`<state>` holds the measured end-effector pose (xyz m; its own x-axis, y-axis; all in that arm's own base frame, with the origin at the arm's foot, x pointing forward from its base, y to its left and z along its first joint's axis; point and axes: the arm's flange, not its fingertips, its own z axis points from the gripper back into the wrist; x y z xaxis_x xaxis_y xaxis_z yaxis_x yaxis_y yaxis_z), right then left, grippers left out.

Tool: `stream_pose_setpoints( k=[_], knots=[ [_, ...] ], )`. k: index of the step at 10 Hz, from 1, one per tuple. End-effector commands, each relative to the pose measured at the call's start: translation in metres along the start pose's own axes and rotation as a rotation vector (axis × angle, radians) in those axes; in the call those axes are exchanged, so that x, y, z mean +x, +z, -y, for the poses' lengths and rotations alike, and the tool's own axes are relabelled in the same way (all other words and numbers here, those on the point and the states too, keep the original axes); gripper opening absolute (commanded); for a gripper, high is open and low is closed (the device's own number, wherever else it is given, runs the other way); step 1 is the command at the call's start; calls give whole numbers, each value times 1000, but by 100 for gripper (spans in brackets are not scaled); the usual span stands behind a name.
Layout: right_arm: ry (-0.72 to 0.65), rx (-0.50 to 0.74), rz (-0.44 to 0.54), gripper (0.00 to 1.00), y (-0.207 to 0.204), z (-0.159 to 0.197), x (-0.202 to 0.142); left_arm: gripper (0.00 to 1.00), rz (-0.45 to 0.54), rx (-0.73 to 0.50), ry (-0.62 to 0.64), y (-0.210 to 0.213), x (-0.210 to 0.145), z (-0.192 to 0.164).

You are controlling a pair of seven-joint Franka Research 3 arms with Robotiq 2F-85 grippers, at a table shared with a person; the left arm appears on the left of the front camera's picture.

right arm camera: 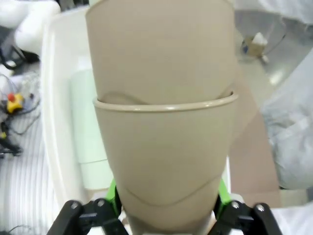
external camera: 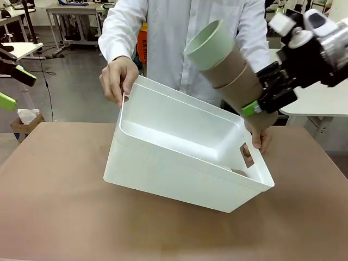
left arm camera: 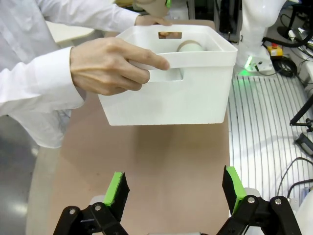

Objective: Stack the cups and store them in the basket.
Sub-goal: Place the stack of Reusable plastic cups into the Pantry Basket.

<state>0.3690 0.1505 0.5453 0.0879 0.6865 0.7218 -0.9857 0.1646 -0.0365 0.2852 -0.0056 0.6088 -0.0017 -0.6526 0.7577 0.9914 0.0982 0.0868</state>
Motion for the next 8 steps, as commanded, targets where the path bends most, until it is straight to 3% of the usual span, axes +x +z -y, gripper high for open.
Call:
stream_pose_setpoints(
  k=[1,8],
  knots=[
    [-16,-15,-73,85,-12,8,22,100,12,-3,12,1,3,1],
    [23,-25,-222,85,-66,-16,43,100,12,-3,12,1,3,1]
  ],
)
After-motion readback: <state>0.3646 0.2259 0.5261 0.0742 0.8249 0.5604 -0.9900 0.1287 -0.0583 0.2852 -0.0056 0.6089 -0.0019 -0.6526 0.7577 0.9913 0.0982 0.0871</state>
